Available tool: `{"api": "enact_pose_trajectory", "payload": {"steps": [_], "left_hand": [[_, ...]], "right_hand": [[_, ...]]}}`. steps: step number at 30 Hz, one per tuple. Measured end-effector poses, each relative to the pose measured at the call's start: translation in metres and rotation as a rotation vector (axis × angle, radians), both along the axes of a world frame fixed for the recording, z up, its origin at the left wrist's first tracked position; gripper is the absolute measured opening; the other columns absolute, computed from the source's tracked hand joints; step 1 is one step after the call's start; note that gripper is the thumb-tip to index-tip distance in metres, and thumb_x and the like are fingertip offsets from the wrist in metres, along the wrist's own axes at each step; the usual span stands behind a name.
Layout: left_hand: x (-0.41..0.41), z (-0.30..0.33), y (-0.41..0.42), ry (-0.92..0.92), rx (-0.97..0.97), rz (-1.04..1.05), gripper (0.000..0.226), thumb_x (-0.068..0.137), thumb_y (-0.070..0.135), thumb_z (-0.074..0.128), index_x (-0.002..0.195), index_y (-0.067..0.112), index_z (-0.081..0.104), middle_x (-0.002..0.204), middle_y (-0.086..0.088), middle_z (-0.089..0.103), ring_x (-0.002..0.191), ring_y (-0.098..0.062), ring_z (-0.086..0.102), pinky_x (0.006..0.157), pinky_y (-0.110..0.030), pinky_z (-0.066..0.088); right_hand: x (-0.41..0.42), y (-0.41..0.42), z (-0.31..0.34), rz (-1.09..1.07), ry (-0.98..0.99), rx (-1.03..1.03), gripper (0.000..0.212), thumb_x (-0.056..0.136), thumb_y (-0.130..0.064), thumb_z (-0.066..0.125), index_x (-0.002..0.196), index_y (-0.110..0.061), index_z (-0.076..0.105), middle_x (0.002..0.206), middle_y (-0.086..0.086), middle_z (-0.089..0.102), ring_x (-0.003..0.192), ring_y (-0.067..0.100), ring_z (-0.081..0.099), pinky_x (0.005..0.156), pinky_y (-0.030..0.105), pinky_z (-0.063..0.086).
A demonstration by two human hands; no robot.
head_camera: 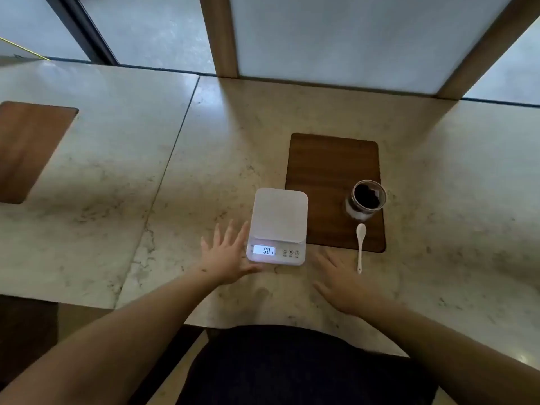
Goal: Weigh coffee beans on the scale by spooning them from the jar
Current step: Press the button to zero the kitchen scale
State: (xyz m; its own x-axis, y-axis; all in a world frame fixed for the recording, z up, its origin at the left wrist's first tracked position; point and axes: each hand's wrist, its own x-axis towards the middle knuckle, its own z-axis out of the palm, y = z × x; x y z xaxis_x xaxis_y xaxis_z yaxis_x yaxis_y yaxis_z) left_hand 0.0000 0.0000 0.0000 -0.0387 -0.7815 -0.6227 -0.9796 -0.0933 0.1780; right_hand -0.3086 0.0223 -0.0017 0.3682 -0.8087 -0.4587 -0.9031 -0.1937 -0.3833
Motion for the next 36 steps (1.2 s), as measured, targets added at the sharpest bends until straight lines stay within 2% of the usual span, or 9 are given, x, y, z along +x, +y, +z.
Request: {"api": "enact_pose_trajectory", "payload": {"steps": [5, 8, 10, 15, 19, 22, 28, 31, 36], "left_hand": [[0.004, -0.017, 0.01, -0.035, 0.006, 0.014, 0.137, 0.071, 0.097, 0.047, 0.158, 0.026, -0.032, 0.168, -0.01, -0.032, 0.151, -0.042, -0.033, 0.119, -0.073, -0.008], [0.004, -0.022, 0.011, -0.06, 0.023, -0.018, 0.143, 0.067, 0.098, 0.05, 0.159, 0.023, -0.03, 0.166, -0.012, -0.036, 0.147, -0.043, -0.039, 0.114, -0.074, -0.014], [0.006, -0.027, 0.008, -0.041, 0.047, -0.003, 0.144, 0.065, 0.1, 0.048, 0.158, 0.025, -0.03, 0.165, -0.011, -0.038, 0.144, -0.042, -0.042, 0.113, -0.076, -0.014], [0.007, -0.036, -0.008, -0.024, 0.065, 0.015, 0.141, 0.06, 0.106, 0.043, 0.146, 0.037, -0.045, 0.161, -0.007, -0.043, 0.142, -0.04, -0.044, 0.115, -0.081, -0.007], [0.008, -0.04, -0.018, -0.028, 0.079, -0.009, 0.144, 0.054, 0.108, 0.045, 0.145, 0.044, -0.046, 0.156, -0.006, -0.049, 0.14, -0.041, -0.047, 0.111, -0.085, -0.009], [0.008, -0.044, -0.021, -0.011, 0.075, -0.005, 0.135, 0.054, 0.112, 0.036, 0.14, 0.05, -0.048, 0.155, -0.006, -0.05, 0.137, -0.042, -0.05, 0.109, -0.086, -0.01], [0.005, -0.049, -0.019, -0.067, 0.095, -0.03, 0.124, 0.059, 0.112, 0.017, 0.139, 0.046, -0.051, 0.153, -0.009, -0.053, 0.132, -0.042, -0.055, 0.108, -0.086, -0.013], [0.005, -0.047, -0.021, -0.071, 0.111, -0.035, 0.125, 0.052, 0.114, 0.009, 0.137, 0.046, -0.053, 0.152, -0.009, -0.055, 0.133, -0.042, -0.055, 0.108, -0.085, -0.013], [0.003, -0.049, -0.021, -0.07, 0.117, -0.03, 0.127, 0.051, 0.115, 0.011, 0.138, 0.047, -0.052, 0.152, -0.009, -0.055, 0.133, -0.042, -0.054, 0.109, -0.085, -0.012]], "right_hand": [[0.026, -0.01, -0.009, -0.09, 0.065, -0.011, 0.083, 0.094, -0.059, 0.044, 0.158, -0.022, 0.007, 0.168, 0.006, 0.005, 0.151, 0.026, 0.016, 0.117, 0.043, 0.024], [0.038, -0.019, -0.013, -0.091, 0.11, -0.046, 0.089, 0.094, -0.062, 0.044, 0.158, -0.013, 0.007, 0.167, 0.009, 0.008, 0.153, 0.024, 0.006, 0.12, 0.037, 0.01], [0.043, -0.027, -0.014, -0.082, 0.125, -0.063, 0.089, 0.095, -0.062, 0.042, 0.158, -0.008, 0.009, 0.166, 0.013, 0.012, 0.153, 0.027, 0.006, 0.121, 0.038, 0.007], [0.052, -0.039, -0.016, -0.104, 0.038, -0.076, 0.082, 0.097, -0.05, 0.047, 0.157, -0.009, 0.01, 0.165, 0.014, 0.017, 0.152, 0.027, 0.01, 0.12, 0.037, 0.009], [0.053, -0.046, -0.02, -0.143, 0.026, 0.027, 0.095, 0.091, -0.055, 0.056, 0.158, -0.012, 0.004, 0.167, 0.01, 0.01, 0.153, 0.025, 0.005, 0.121, 0.041, 0.014], [0.051, -0.048, -0.025, -0.139, 0.03, 0.044, 0.102, 0.087, -0.058, 0.061, 0.158, -0.014, 0.002, 0.167, 0.008, 0.008, 0.153, 0.023, 0.003, 0.12, 0.042, 0.015], [0.045, -0.042, -0.033, -0.106, 0.043, -0.03, 0.097, 0.089, -0.059, 0.057, 0.158, -0.014, 0.006, 0.166, 0.009, 0.013, 0.153, 0.024, 0.008, 0.12, 0.042, 0.016], [0.045, -0.041, -0.036, -0.114, 0.041, -0.027, 0.095, 0.089, -0.059, 0.056, 0.158, -0.015, 0.007, 0.166, 0.008, 0.013, 0.153, 0.024, 0.008, 0.119, 0.042, 0.016], [0.045, -0.041, -0.036, -0.133, 0.034, -0.015, 0.095, 0.089, -0.059, 0.057, 0.158, -0.017, 0.006, 0.167, 0.006, 0.012, 0.153, 0.022, 0.007, 0.119, 0.041, 0.017]]}}
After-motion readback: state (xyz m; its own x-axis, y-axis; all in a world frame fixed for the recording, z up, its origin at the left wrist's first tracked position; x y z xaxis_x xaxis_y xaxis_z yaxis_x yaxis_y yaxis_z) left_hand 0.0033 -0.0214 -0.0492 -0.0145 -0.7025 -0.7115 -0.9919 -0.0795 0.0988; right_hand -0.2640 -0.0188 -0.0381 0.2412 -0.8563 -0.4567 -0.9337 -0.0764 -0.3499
